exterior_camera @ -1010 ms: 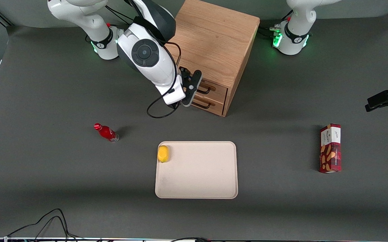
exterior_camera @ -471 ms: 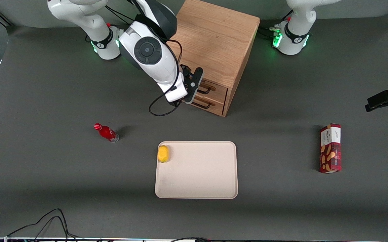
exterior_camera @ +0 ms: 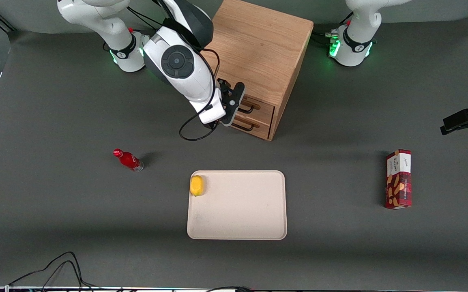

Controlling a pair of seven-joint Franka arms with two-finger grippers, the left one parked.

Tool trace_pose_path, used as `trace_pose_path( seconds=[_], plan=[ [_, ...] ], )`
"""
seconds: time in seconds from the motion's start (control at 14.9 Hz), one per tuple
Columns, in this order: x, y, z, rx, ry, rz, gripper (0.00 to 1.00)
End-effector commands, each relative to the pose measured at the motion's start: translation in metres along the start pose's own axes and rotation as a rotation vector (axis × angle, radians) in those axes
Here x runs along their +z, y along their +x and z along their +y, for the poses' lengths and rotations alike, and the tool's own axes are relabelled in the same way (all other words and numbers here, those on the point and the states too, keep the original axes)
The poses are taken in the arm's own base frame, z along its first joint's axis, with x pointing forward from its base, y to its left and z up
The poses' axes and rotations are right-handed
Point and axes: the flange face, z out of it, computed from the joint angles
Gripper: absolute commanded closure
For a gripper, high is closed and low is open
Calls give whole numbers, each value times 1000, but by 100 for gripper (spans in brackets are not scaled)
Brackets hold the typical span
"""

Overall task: Open upper drawer
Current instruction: 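Align the open right gripper around the upper drawer handle and close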

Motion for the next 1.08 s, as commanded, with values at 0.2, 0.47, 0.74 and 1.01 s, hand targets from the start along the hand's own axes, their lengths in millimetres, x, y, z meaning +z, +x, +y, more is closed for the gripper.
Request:
trace_pose_path(
  seconds=[0.2,0.47,0.74,1.01],
  plan=[
    [13,2,10,14,4,27,0],
    [19,4,16,39,-1,43,0],
    [23,4,21,47,-2,42,0],
    [30,5,26,51,-4,43,0]
  ],
)
